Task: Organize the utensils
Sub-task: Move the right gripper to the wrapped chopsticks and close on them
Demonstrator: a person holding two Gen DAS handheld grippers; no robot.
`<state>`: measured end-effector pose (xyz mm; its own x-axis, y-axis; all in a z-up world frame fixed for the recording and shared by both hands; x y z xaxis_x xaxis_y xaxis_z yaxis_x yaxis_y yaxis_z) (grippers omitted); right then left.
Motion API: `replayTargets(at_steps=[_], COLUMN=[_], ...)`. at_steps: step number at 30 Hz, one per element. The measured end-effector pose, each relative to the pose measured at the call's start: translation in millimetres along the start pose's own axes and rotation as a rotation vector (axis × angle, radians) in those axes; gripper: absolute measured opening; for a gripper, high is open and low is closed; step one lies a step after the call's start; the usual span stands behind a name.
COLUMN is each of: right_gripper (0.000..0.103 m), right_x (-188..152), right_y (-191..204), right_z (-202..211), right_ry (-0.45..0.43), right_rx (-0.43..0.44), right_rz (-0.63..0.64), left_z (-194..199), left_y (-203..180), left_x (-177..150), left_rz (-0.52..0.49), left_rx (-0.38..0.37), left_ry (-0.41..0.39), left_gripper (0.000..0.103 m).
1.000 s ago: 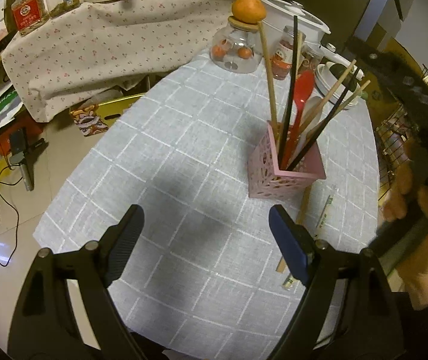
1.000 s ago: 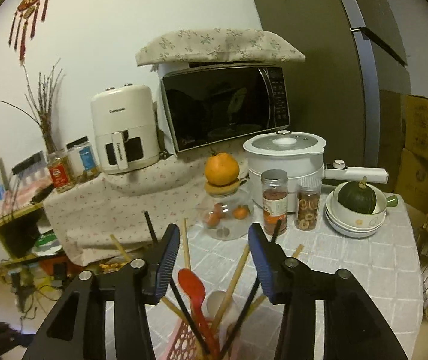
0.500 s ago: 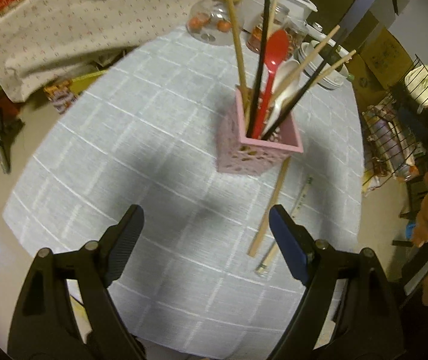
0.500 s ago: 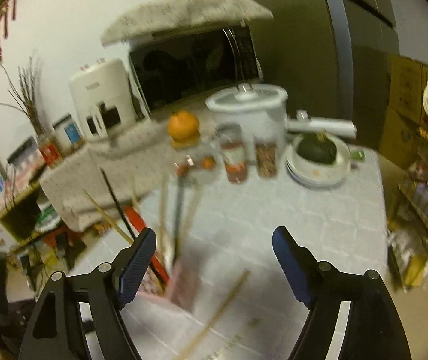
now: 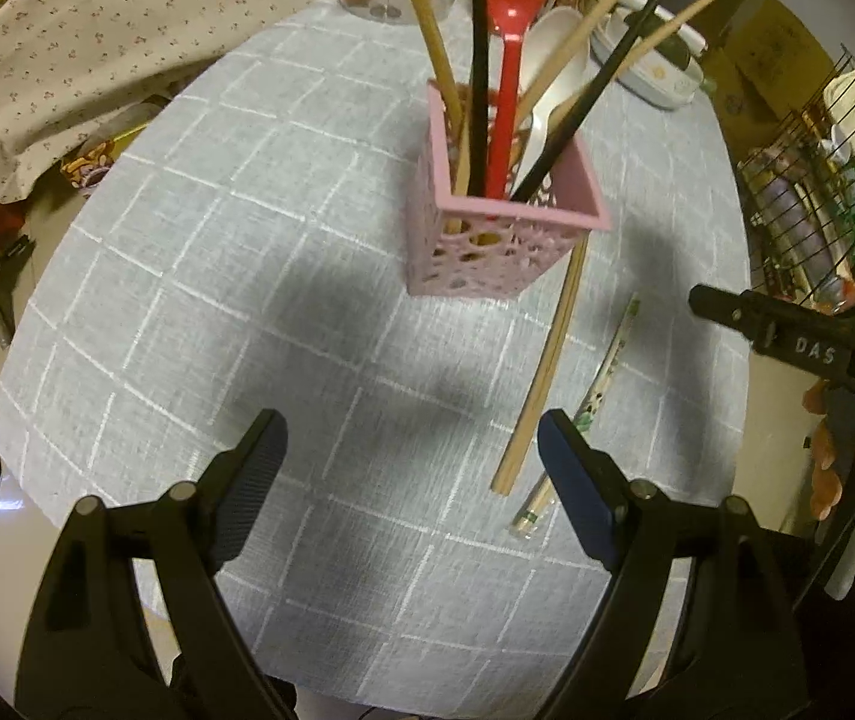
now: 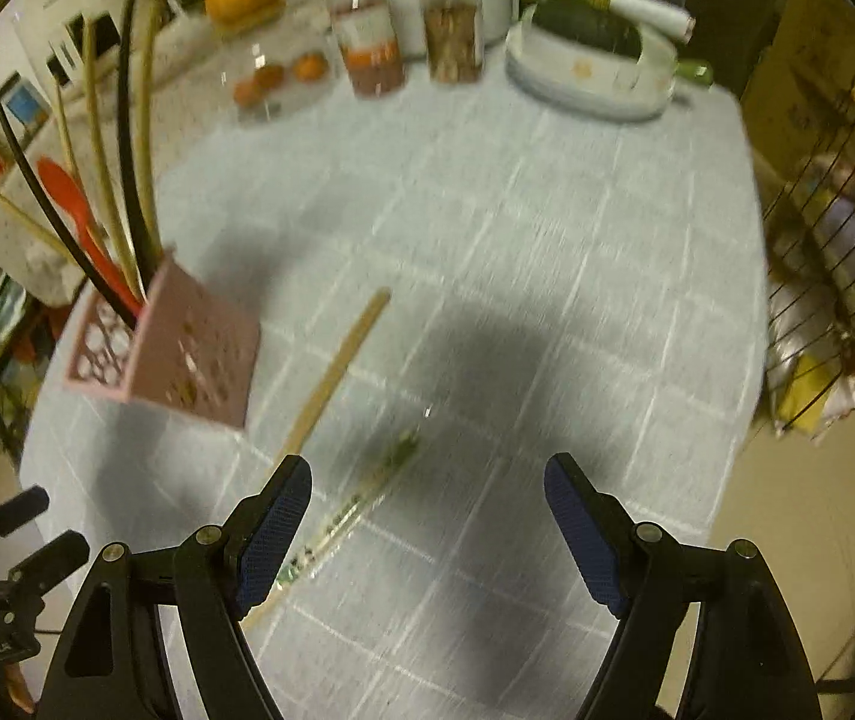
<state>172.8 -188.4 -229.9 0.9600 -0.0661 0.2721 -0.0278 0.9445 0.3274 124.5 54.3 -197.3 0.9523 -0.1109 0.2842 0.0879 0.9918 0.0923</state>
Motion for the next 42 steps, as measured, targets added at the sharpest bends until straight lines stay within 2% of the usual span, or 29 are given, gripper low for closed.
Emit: replayTargets(at_steps=[8, 16, 19, 22, 24, 25, 27, 29, 33, 37, 42], right_gripper=[0.081, 0.081, 0.078, 0.067, 0.046, 0.041, 0.024, 0.017, 0.011, 0.010, 0.010], right_x=[-11.0, -17.4, -20.7, -25.7, -25.6, -25.4, -24.5, -26.4, -24.7, -20.1, -15.4], right_y=[4.7, 6.2, 16.2, 24.6, 26.6, 26.9, 27.9, 25.0, 15.2, -5.9, -25.5], right_z=[-37.7, -70.0, -72.8, -72.5, -68.3, -67.0, -65.6, -63.7, -56.8, -39.6, -0.5], right_ry=[0.125, 0.190, 0.176, 0.169, 0.165, 0.164, 0.168, 0.178, 0.186, 0.166, 0.112], right_rx=[-0.009, -0.010, -0.050, -0.072, -0.055, -0.041, -0.002, 0.044, 0.092, 0.122, 0.157], right_rz=[-0.012, -0.032, 0.039, 0.122, 0.134, 0.135, 0.133, 0.113, 0.068, 0.039, 0.017], left_z=[-6.3, -9.7, -8.8, -7.0, -6.7, -7.0, -7.4, -6.9, -0.7, 12.4, 43.2], left_y=[2.7, 9.0, 8.6, 7.0, 5.4, 4.0, 0.6, -2.7, -12.4, -26.5, -63.5], left_x=[-1.3, -2.9, -2.8, -2.6, -3.1, -3.6, -4.3, -4.5, -2.9, -2.4, -2.0], left_rz=[-0.007, 0.001, -0.014, -0.032, -0.042, -0.049, -0.062, -0.071, -0.091, -0.142, -0.235], left_rx=[0.035, 0.051, 0.056, 0.059, 0.060, 0.062, 0.060, 0.053, 0.042, 0.051, 0.006], left_ry=[0.020, 0.030, 0.026, 0.016, 0.014, 0.015, 0.018, 0.020, 0.002, -0.042, -0.146], left_gripper=[0.085, 0.085, 0.085, 0.085, 0.085, 0.085, 0.085, 0.085, 0.085, 0.085, 0.085])
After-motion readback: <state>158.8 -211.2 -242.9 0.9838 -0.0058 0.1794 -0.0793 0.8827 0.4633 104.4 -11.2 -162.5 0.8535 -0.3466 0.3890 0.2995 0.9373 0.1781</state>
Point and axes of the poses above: each gripper's, at about its wrist camera, not at the fingertips, and z roughly against the way its jaws point, y to its left, x to its top, the point moved 4 cm from there along -z, roughly the way its jaws point, and after that the axes turned 15 degrees about x, right-handed, at the moved point
